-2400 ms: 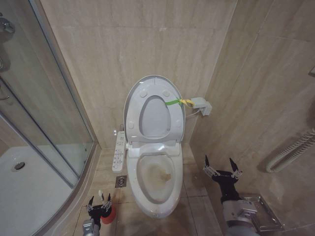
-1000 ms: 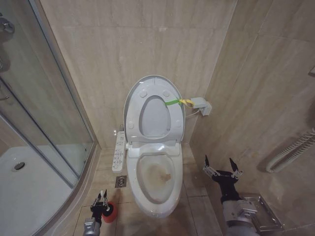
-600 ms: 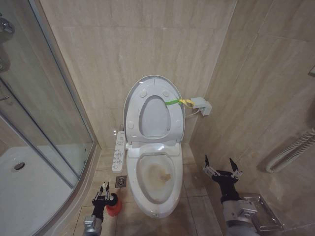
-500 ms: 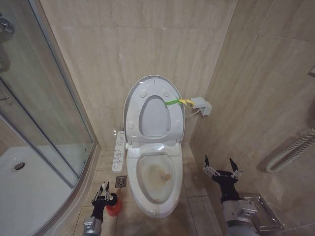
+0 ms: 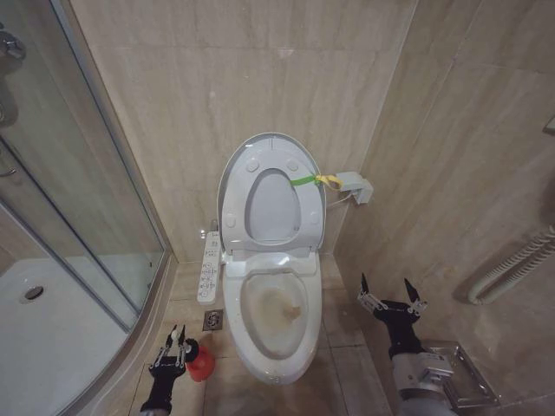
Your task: Open the toilet lid, clean the toilet bowl with a toilet brush, close the toilet lid, and flush.
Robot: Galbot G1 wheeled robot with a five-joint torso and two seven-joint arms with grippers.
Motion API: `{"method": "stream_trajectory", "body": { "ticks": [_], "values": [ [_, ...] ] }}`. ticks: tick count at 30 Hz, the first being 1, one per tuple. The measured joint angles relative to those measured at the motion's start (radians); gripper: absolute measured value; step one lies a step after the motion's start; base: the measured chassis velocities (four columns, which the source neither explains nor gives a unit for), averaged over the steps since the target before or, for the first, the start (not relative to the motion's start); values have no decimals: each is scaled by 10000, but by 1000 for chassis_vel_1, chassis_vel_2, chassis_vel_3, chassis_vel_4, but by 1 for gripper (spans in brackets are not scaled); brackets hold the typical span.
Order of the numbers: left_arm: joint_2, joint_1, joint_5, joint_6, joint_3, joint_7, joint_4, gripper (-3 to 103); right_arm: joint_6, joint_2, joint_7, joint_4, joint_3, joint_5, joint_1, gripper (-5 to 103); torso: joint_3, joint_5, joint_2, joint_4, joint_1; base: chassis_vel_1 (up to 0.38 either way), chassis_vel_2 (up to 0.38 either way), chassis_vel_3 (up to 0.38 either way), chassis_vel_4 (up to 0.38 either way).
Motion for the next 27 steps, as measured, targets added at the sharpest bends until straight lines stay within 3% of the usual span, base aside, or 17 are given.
{"method": "stream_trajectory", "body": {
  "ticks": [3,11,27],
  "values": [
    [-19,667,208,78,-9,-135,-1193,22,0,0,0,0,0,0,0,100,0,2,0,-1,0,0,0,0,0],
    [-168,1366,587,70,184,-258,-2833,22,0,1,0,0,0,0,0,100,0,1,0,-1,0,0,0,0,0],
    [-110,1680,360,-13,870,449,-4348,22,0,0,0,0,0,0,0,100,0,1,0,-1,0,0,0,0,0]
  ]
}}
